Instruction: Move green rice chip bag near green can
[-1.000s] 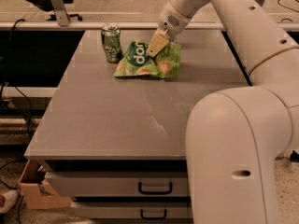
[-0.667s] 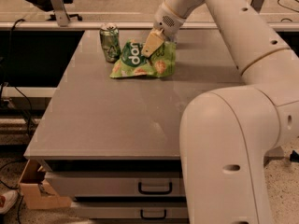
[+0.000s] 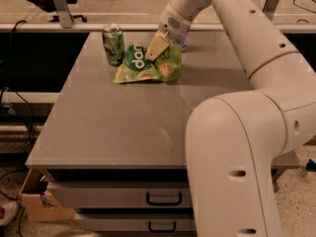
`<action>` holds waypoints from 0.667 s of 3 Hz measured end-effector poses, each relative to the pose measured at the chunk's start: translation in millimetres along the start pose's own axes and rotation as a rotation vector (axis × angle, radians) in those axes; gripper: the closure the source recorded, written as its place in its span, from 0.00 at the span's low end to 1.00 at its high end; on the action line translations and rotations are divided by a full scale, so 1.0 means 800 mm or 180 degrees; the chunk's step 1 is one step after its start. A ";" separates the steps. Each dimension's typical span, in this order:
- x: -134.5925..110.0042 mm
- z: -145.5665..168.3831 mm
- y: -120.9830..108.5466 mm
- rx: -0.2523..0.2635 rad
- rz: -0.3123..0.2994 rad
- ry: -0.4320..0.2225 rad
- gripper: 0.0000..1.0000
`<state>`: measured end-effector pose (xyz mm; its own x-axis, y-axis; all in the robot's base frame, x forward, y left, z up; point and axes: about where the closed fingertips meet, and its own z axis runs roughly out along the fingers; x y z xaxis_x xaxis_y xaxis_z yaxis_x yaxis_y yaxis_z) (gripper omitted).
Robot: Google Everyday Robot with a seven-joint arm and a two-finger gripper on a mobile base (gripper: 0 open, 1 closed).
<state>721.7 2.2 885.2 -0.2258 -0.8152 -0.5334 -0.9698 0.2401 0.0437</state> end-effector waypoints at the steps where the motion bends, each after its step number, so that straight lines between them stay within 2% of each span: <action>1: -0.002 0.002 -0.002 0.0007 0.0000 -0.0010 0.59; 2: -0.002 0.002 -0.002 0.0007 0.0000 -0.0010 0.36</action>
Offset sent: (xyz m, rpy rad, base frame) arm 0.0018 0.0018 -0.0010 0.0027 -0.0025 -0.0013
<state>723.4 4.0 884.6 -0.2255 -0.8135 -0.5360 -0.9696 0.2412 0.0419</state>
